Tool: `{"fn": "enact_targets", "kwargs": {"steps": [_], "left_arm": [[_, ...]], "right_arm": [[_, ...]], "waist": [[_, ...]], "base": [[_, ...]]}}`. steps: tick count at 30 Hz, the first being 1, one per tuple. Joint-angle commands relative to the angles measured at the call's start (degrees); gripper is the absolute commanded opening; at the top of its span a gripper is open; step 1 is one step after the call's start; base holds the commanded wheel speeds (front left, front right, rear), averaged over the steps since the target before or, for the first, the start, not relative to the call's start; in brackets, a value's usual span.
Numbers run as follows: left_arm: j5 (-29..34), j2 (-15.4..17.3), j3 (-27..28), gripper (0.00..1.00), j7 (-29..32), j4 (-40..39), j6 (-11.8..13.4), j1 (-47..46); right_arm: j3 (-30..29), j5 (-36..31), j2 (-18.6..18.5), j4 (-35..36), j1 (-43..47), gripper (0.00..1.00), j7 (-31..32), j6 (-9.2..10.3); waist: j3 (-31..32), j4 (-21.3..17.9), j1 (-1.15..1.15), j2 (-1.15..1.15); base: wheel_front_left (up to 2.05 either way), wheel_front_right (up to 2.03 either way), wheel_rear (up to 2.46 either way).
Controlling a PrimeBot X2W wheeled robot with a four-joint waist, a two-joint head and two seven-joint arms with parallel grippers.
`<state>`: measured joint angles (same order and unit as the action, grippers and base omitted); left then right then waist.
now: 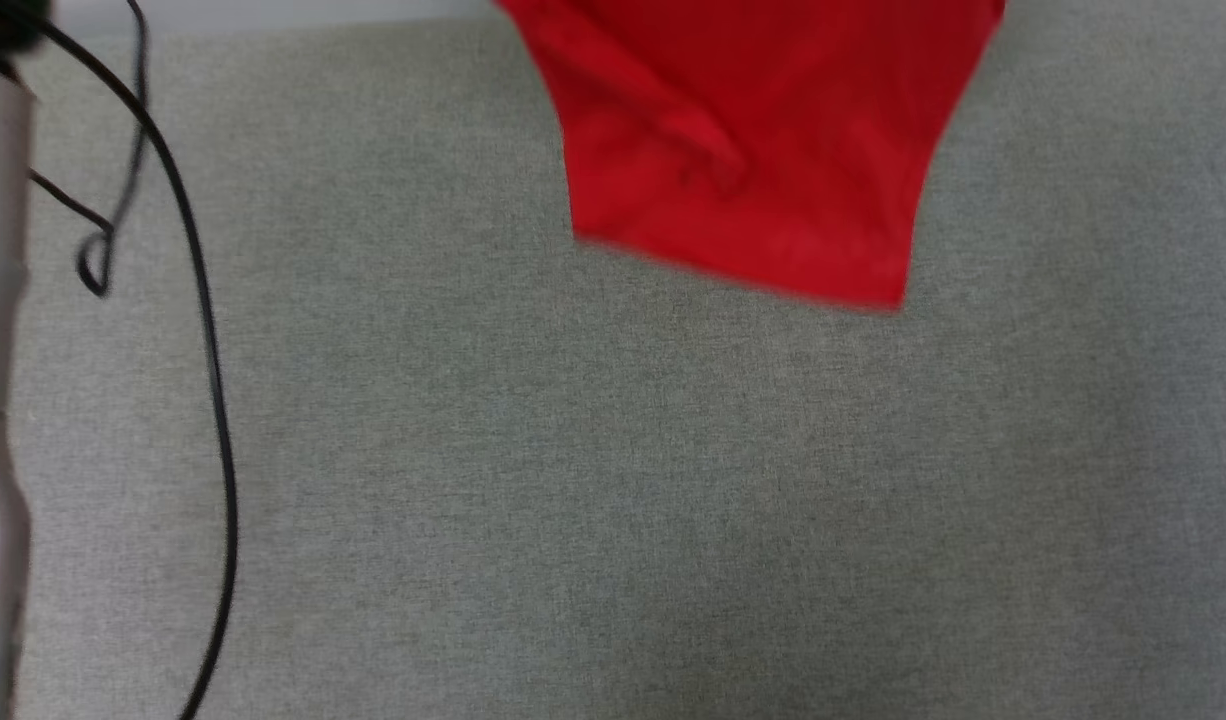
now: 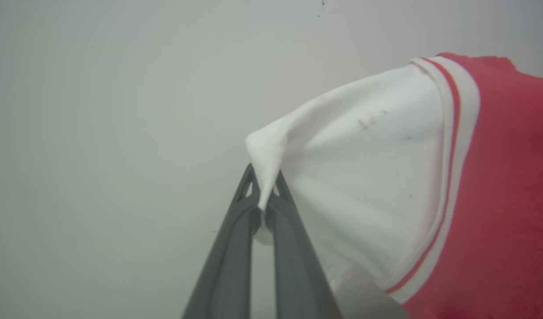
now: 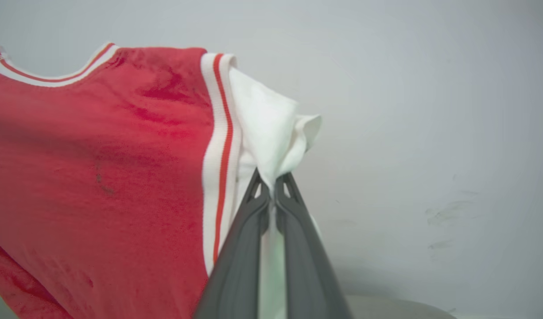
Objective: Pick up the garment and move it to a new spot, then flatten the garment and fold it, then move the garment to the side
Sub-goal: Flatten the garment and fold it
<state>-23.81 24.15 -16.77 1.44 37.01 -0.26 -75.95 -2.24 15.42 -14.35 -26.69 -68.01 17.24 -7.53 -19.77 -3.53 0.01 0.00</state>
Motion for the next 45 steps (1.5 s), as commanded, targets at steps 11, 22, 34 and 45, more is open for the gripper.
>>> {"fn": "enact_targets", "kwargs": {"steps": [11,22,34,45], "left_arm": [[0.7,1.4,1.1,0.00,-5.7,6.2,-0.8,-12.8],[-4.3,-1.1,2.5,0.00,-7.2,16.0,-4.1,-9.7],[-10.9,-4.3,2.6,0.00,-11.3,21.6,-7.1,6.8],[-13.7,-4.1,1.2,0.00,-16.4,16.8,-7.2,31.2]], "right_arm": [[3.9,-2.6,2.4,-10.9,-19.0,0.00,-8.1,0.08],[10.1,0.4,3.4,-21.9,-20.5,0.00,-13.4,0.08],[16.5,9.8,0.0,-23.7,-2.0,0.00,-17.2,0.08],[18.8,17.9,-1.0,-18.7,25.0,0.00,-20.4,0.09]], "waist": [[-7.7,-0.7,-0.01,0.00],[-13.5,0.3,-0.01,0.00],[-10.0,1.9,-0.01,0.00],[1.3,1.3,-0.01,0.00]], "base": [[0.00,0.00,0.00],[0.00,0.00,0.00],[0.00,0.00,0.00],[0.00,0.00,0.00]]}}
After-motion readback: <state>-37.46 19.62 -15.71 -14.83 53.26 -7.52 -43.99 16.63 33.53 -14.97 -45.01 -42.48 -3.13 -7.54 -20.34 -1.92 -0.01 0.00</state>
